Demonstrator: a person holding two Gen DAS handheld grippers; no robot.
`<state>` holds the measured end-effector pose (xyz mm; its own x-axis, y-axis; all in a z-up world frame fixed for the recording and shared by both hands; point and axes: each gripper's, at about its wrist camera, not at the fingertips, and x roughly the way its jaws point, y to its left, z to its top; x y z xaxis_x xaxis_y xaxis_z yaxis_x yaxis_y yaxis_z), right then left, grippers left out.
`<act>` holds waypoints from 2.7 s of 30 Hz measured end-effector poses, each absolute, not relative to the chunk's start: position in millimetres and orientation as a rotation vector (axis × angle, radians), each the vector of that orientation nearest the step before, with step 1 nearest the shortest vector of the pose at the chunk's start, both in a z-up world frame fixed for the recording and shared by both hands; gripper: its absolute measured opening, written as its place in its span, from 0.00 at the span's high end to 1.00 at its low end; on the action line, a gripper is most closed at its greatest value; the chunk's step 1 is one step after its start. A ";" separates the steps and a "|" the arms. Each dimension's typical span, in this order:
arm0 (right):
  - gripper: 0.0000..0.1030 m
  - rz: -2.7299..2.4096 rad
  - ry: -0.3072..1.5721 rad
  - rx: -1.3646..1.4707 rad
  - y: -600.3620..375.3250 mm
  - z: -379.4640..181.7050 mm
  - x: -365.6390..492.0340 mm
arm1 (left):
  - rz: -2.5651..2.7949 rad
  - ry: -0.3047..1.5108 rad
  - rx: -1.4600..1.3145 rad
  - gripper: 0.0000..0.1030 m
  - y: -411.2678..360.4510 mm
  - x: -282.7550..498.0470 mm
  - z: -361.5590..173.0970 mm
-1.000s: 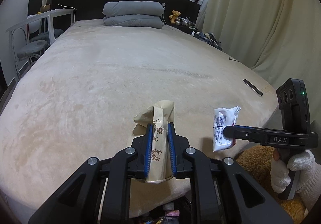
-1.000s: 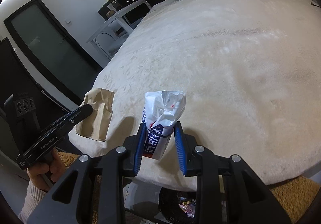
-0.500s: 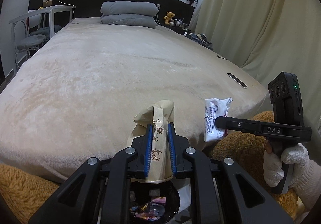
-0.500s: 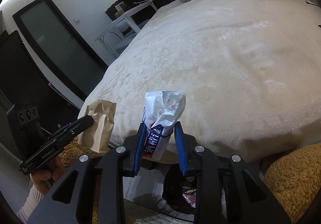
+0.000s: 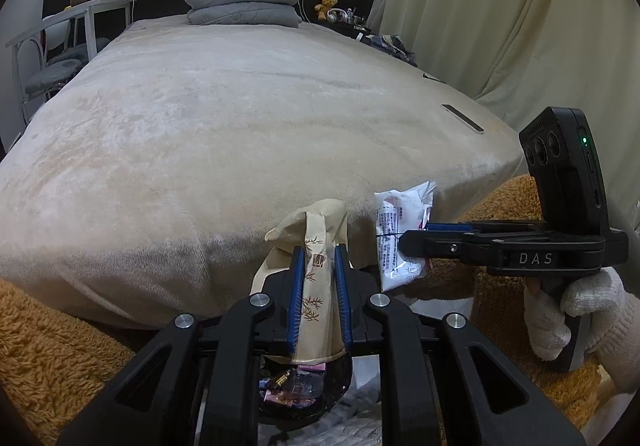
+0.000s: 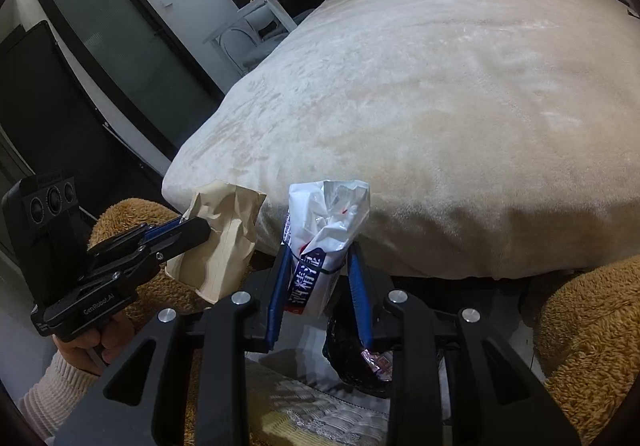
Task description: Collect trash
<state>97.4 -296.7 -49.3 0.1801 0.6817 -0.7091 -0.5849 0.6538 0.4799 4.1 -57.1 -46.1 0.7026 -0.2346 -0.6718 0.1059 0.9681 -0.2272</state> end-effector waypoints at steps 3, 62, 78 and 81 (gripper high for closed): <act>0.70 0.880 1.116 0.076 -291.9 -57.1 95.4 | -0.191 0.836 -0.185 0.86 -60.7 8.7 -59.8; 0.57 0.631 1.579 -0.079 -264.4 -179.3 129.4 | -0.029 1.418 -0.202 0.42 -65.6 60.8 -191.6; 0.51 0.703 1.260 -0.091 -271.5 -110.0 92.3 | -0.055 1.140 -0.178 0.42 -67.6 25.8 -123.8; 0.49 0.727 1.171 -0.090 -277.7 -90.2 83.3 | -0.057 1.081 -0.183 0.42 -64.8 20.0 -108.6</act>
